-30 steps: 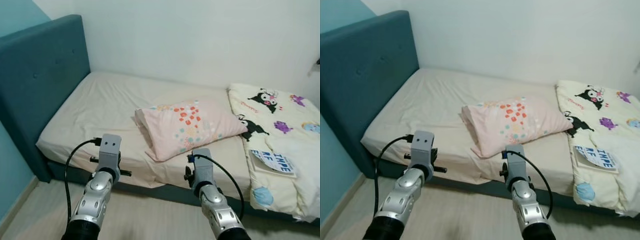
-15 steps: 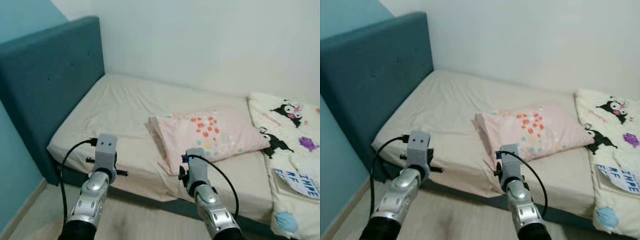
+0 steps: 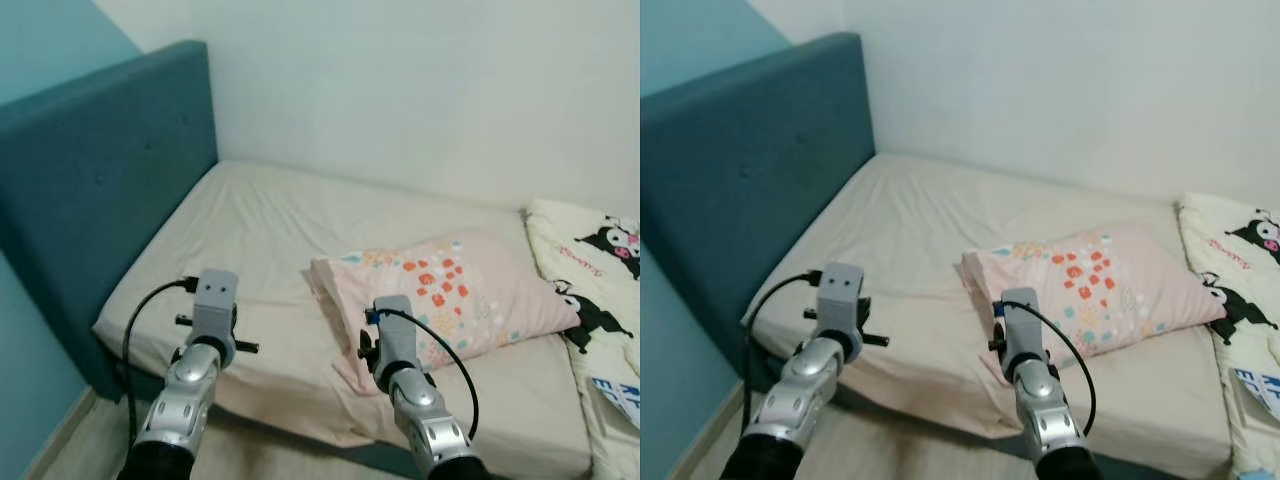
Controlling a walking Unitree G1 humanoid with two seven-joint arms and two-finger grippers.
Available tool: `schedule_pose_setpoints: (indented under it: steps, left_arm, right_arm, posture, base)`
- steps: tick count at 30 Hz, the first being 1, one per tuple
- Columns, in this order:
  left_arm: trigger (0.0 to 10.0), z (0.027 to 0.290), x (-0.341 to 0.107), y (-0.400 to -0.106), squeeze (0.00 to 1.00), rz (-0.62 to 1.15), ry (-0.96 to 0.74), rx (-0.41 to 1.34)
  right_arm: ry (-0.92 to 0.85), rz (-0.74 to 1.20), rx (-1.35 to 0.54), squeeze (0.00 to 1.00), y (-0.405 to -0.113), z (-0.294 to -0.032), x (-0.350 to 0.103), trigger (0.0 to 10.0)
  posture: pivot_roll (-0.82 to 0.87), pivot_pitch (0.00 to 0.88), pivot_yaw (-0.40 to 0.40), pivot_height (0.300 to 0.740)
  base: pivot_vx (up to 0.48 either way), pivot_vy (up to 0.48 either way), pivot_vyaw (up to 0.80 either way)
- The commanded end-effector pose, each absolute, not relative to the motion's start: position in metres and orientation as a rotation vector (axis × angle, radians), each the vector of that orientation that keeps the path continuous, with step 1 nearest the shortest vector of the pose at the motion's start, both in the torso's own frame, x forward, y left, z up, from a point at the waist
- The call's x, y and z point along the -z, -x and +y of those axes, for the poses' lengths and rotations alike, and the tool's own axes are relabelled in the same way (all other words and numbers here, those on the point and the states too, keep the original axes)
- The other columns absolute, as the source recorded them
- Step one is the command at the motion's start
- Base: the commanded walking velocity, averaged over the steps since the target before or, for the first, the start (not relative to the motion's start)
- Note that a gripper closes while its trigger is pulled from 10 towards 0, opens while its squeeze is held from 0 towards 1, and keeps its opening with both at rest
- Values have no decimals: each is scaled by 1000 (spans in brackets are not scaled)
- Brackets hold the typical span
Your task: Clean up the room
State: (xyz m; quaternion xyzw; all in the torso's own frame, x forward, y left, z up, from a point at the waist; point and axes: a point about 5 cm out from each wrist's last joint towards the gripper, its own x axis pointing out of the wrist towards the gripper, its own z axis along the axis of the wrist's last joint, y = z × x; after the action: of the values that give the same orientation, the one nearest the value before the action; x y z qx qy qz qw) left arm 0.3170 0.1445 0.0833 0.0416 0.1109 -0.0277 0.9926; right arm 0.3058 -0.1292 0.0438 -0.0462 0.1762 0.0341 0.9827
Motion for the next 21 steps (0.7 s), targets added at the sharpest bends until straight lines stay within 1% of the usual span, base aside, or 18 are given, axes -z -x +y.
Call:
schedule_pose_setpoints:
  steps: [1,7,19,21]
  left_arm:
    - [10000,137,-82,-317,0,229,-77,83]
    - [10000,137,-82,-317,0,229,-79,86]
    - [10000,135,-81,-317,0,229,-83,100]
    - [10000,133,-81,-316,0,223,-88,118]
  right_arm:
    - [89,361,-33,0,-305,-140,-43,10000]
    - [88,363,-26,0,-305,-141,-42,10000]
    - [101,371,-43,0,-304,-137,-40,10000]
    - [102,373,-44,0,-304,-137,-40,10000]
  posture:
    - [2,0,-70,740]
    - [2,0,-69,740]
    - [1,0,-68,740]
    - [2,0,-68,740]
  base:
    - [334,0,-800]
    - [324,0,-719]
    - [297,0,0]
    - [0,0,0]
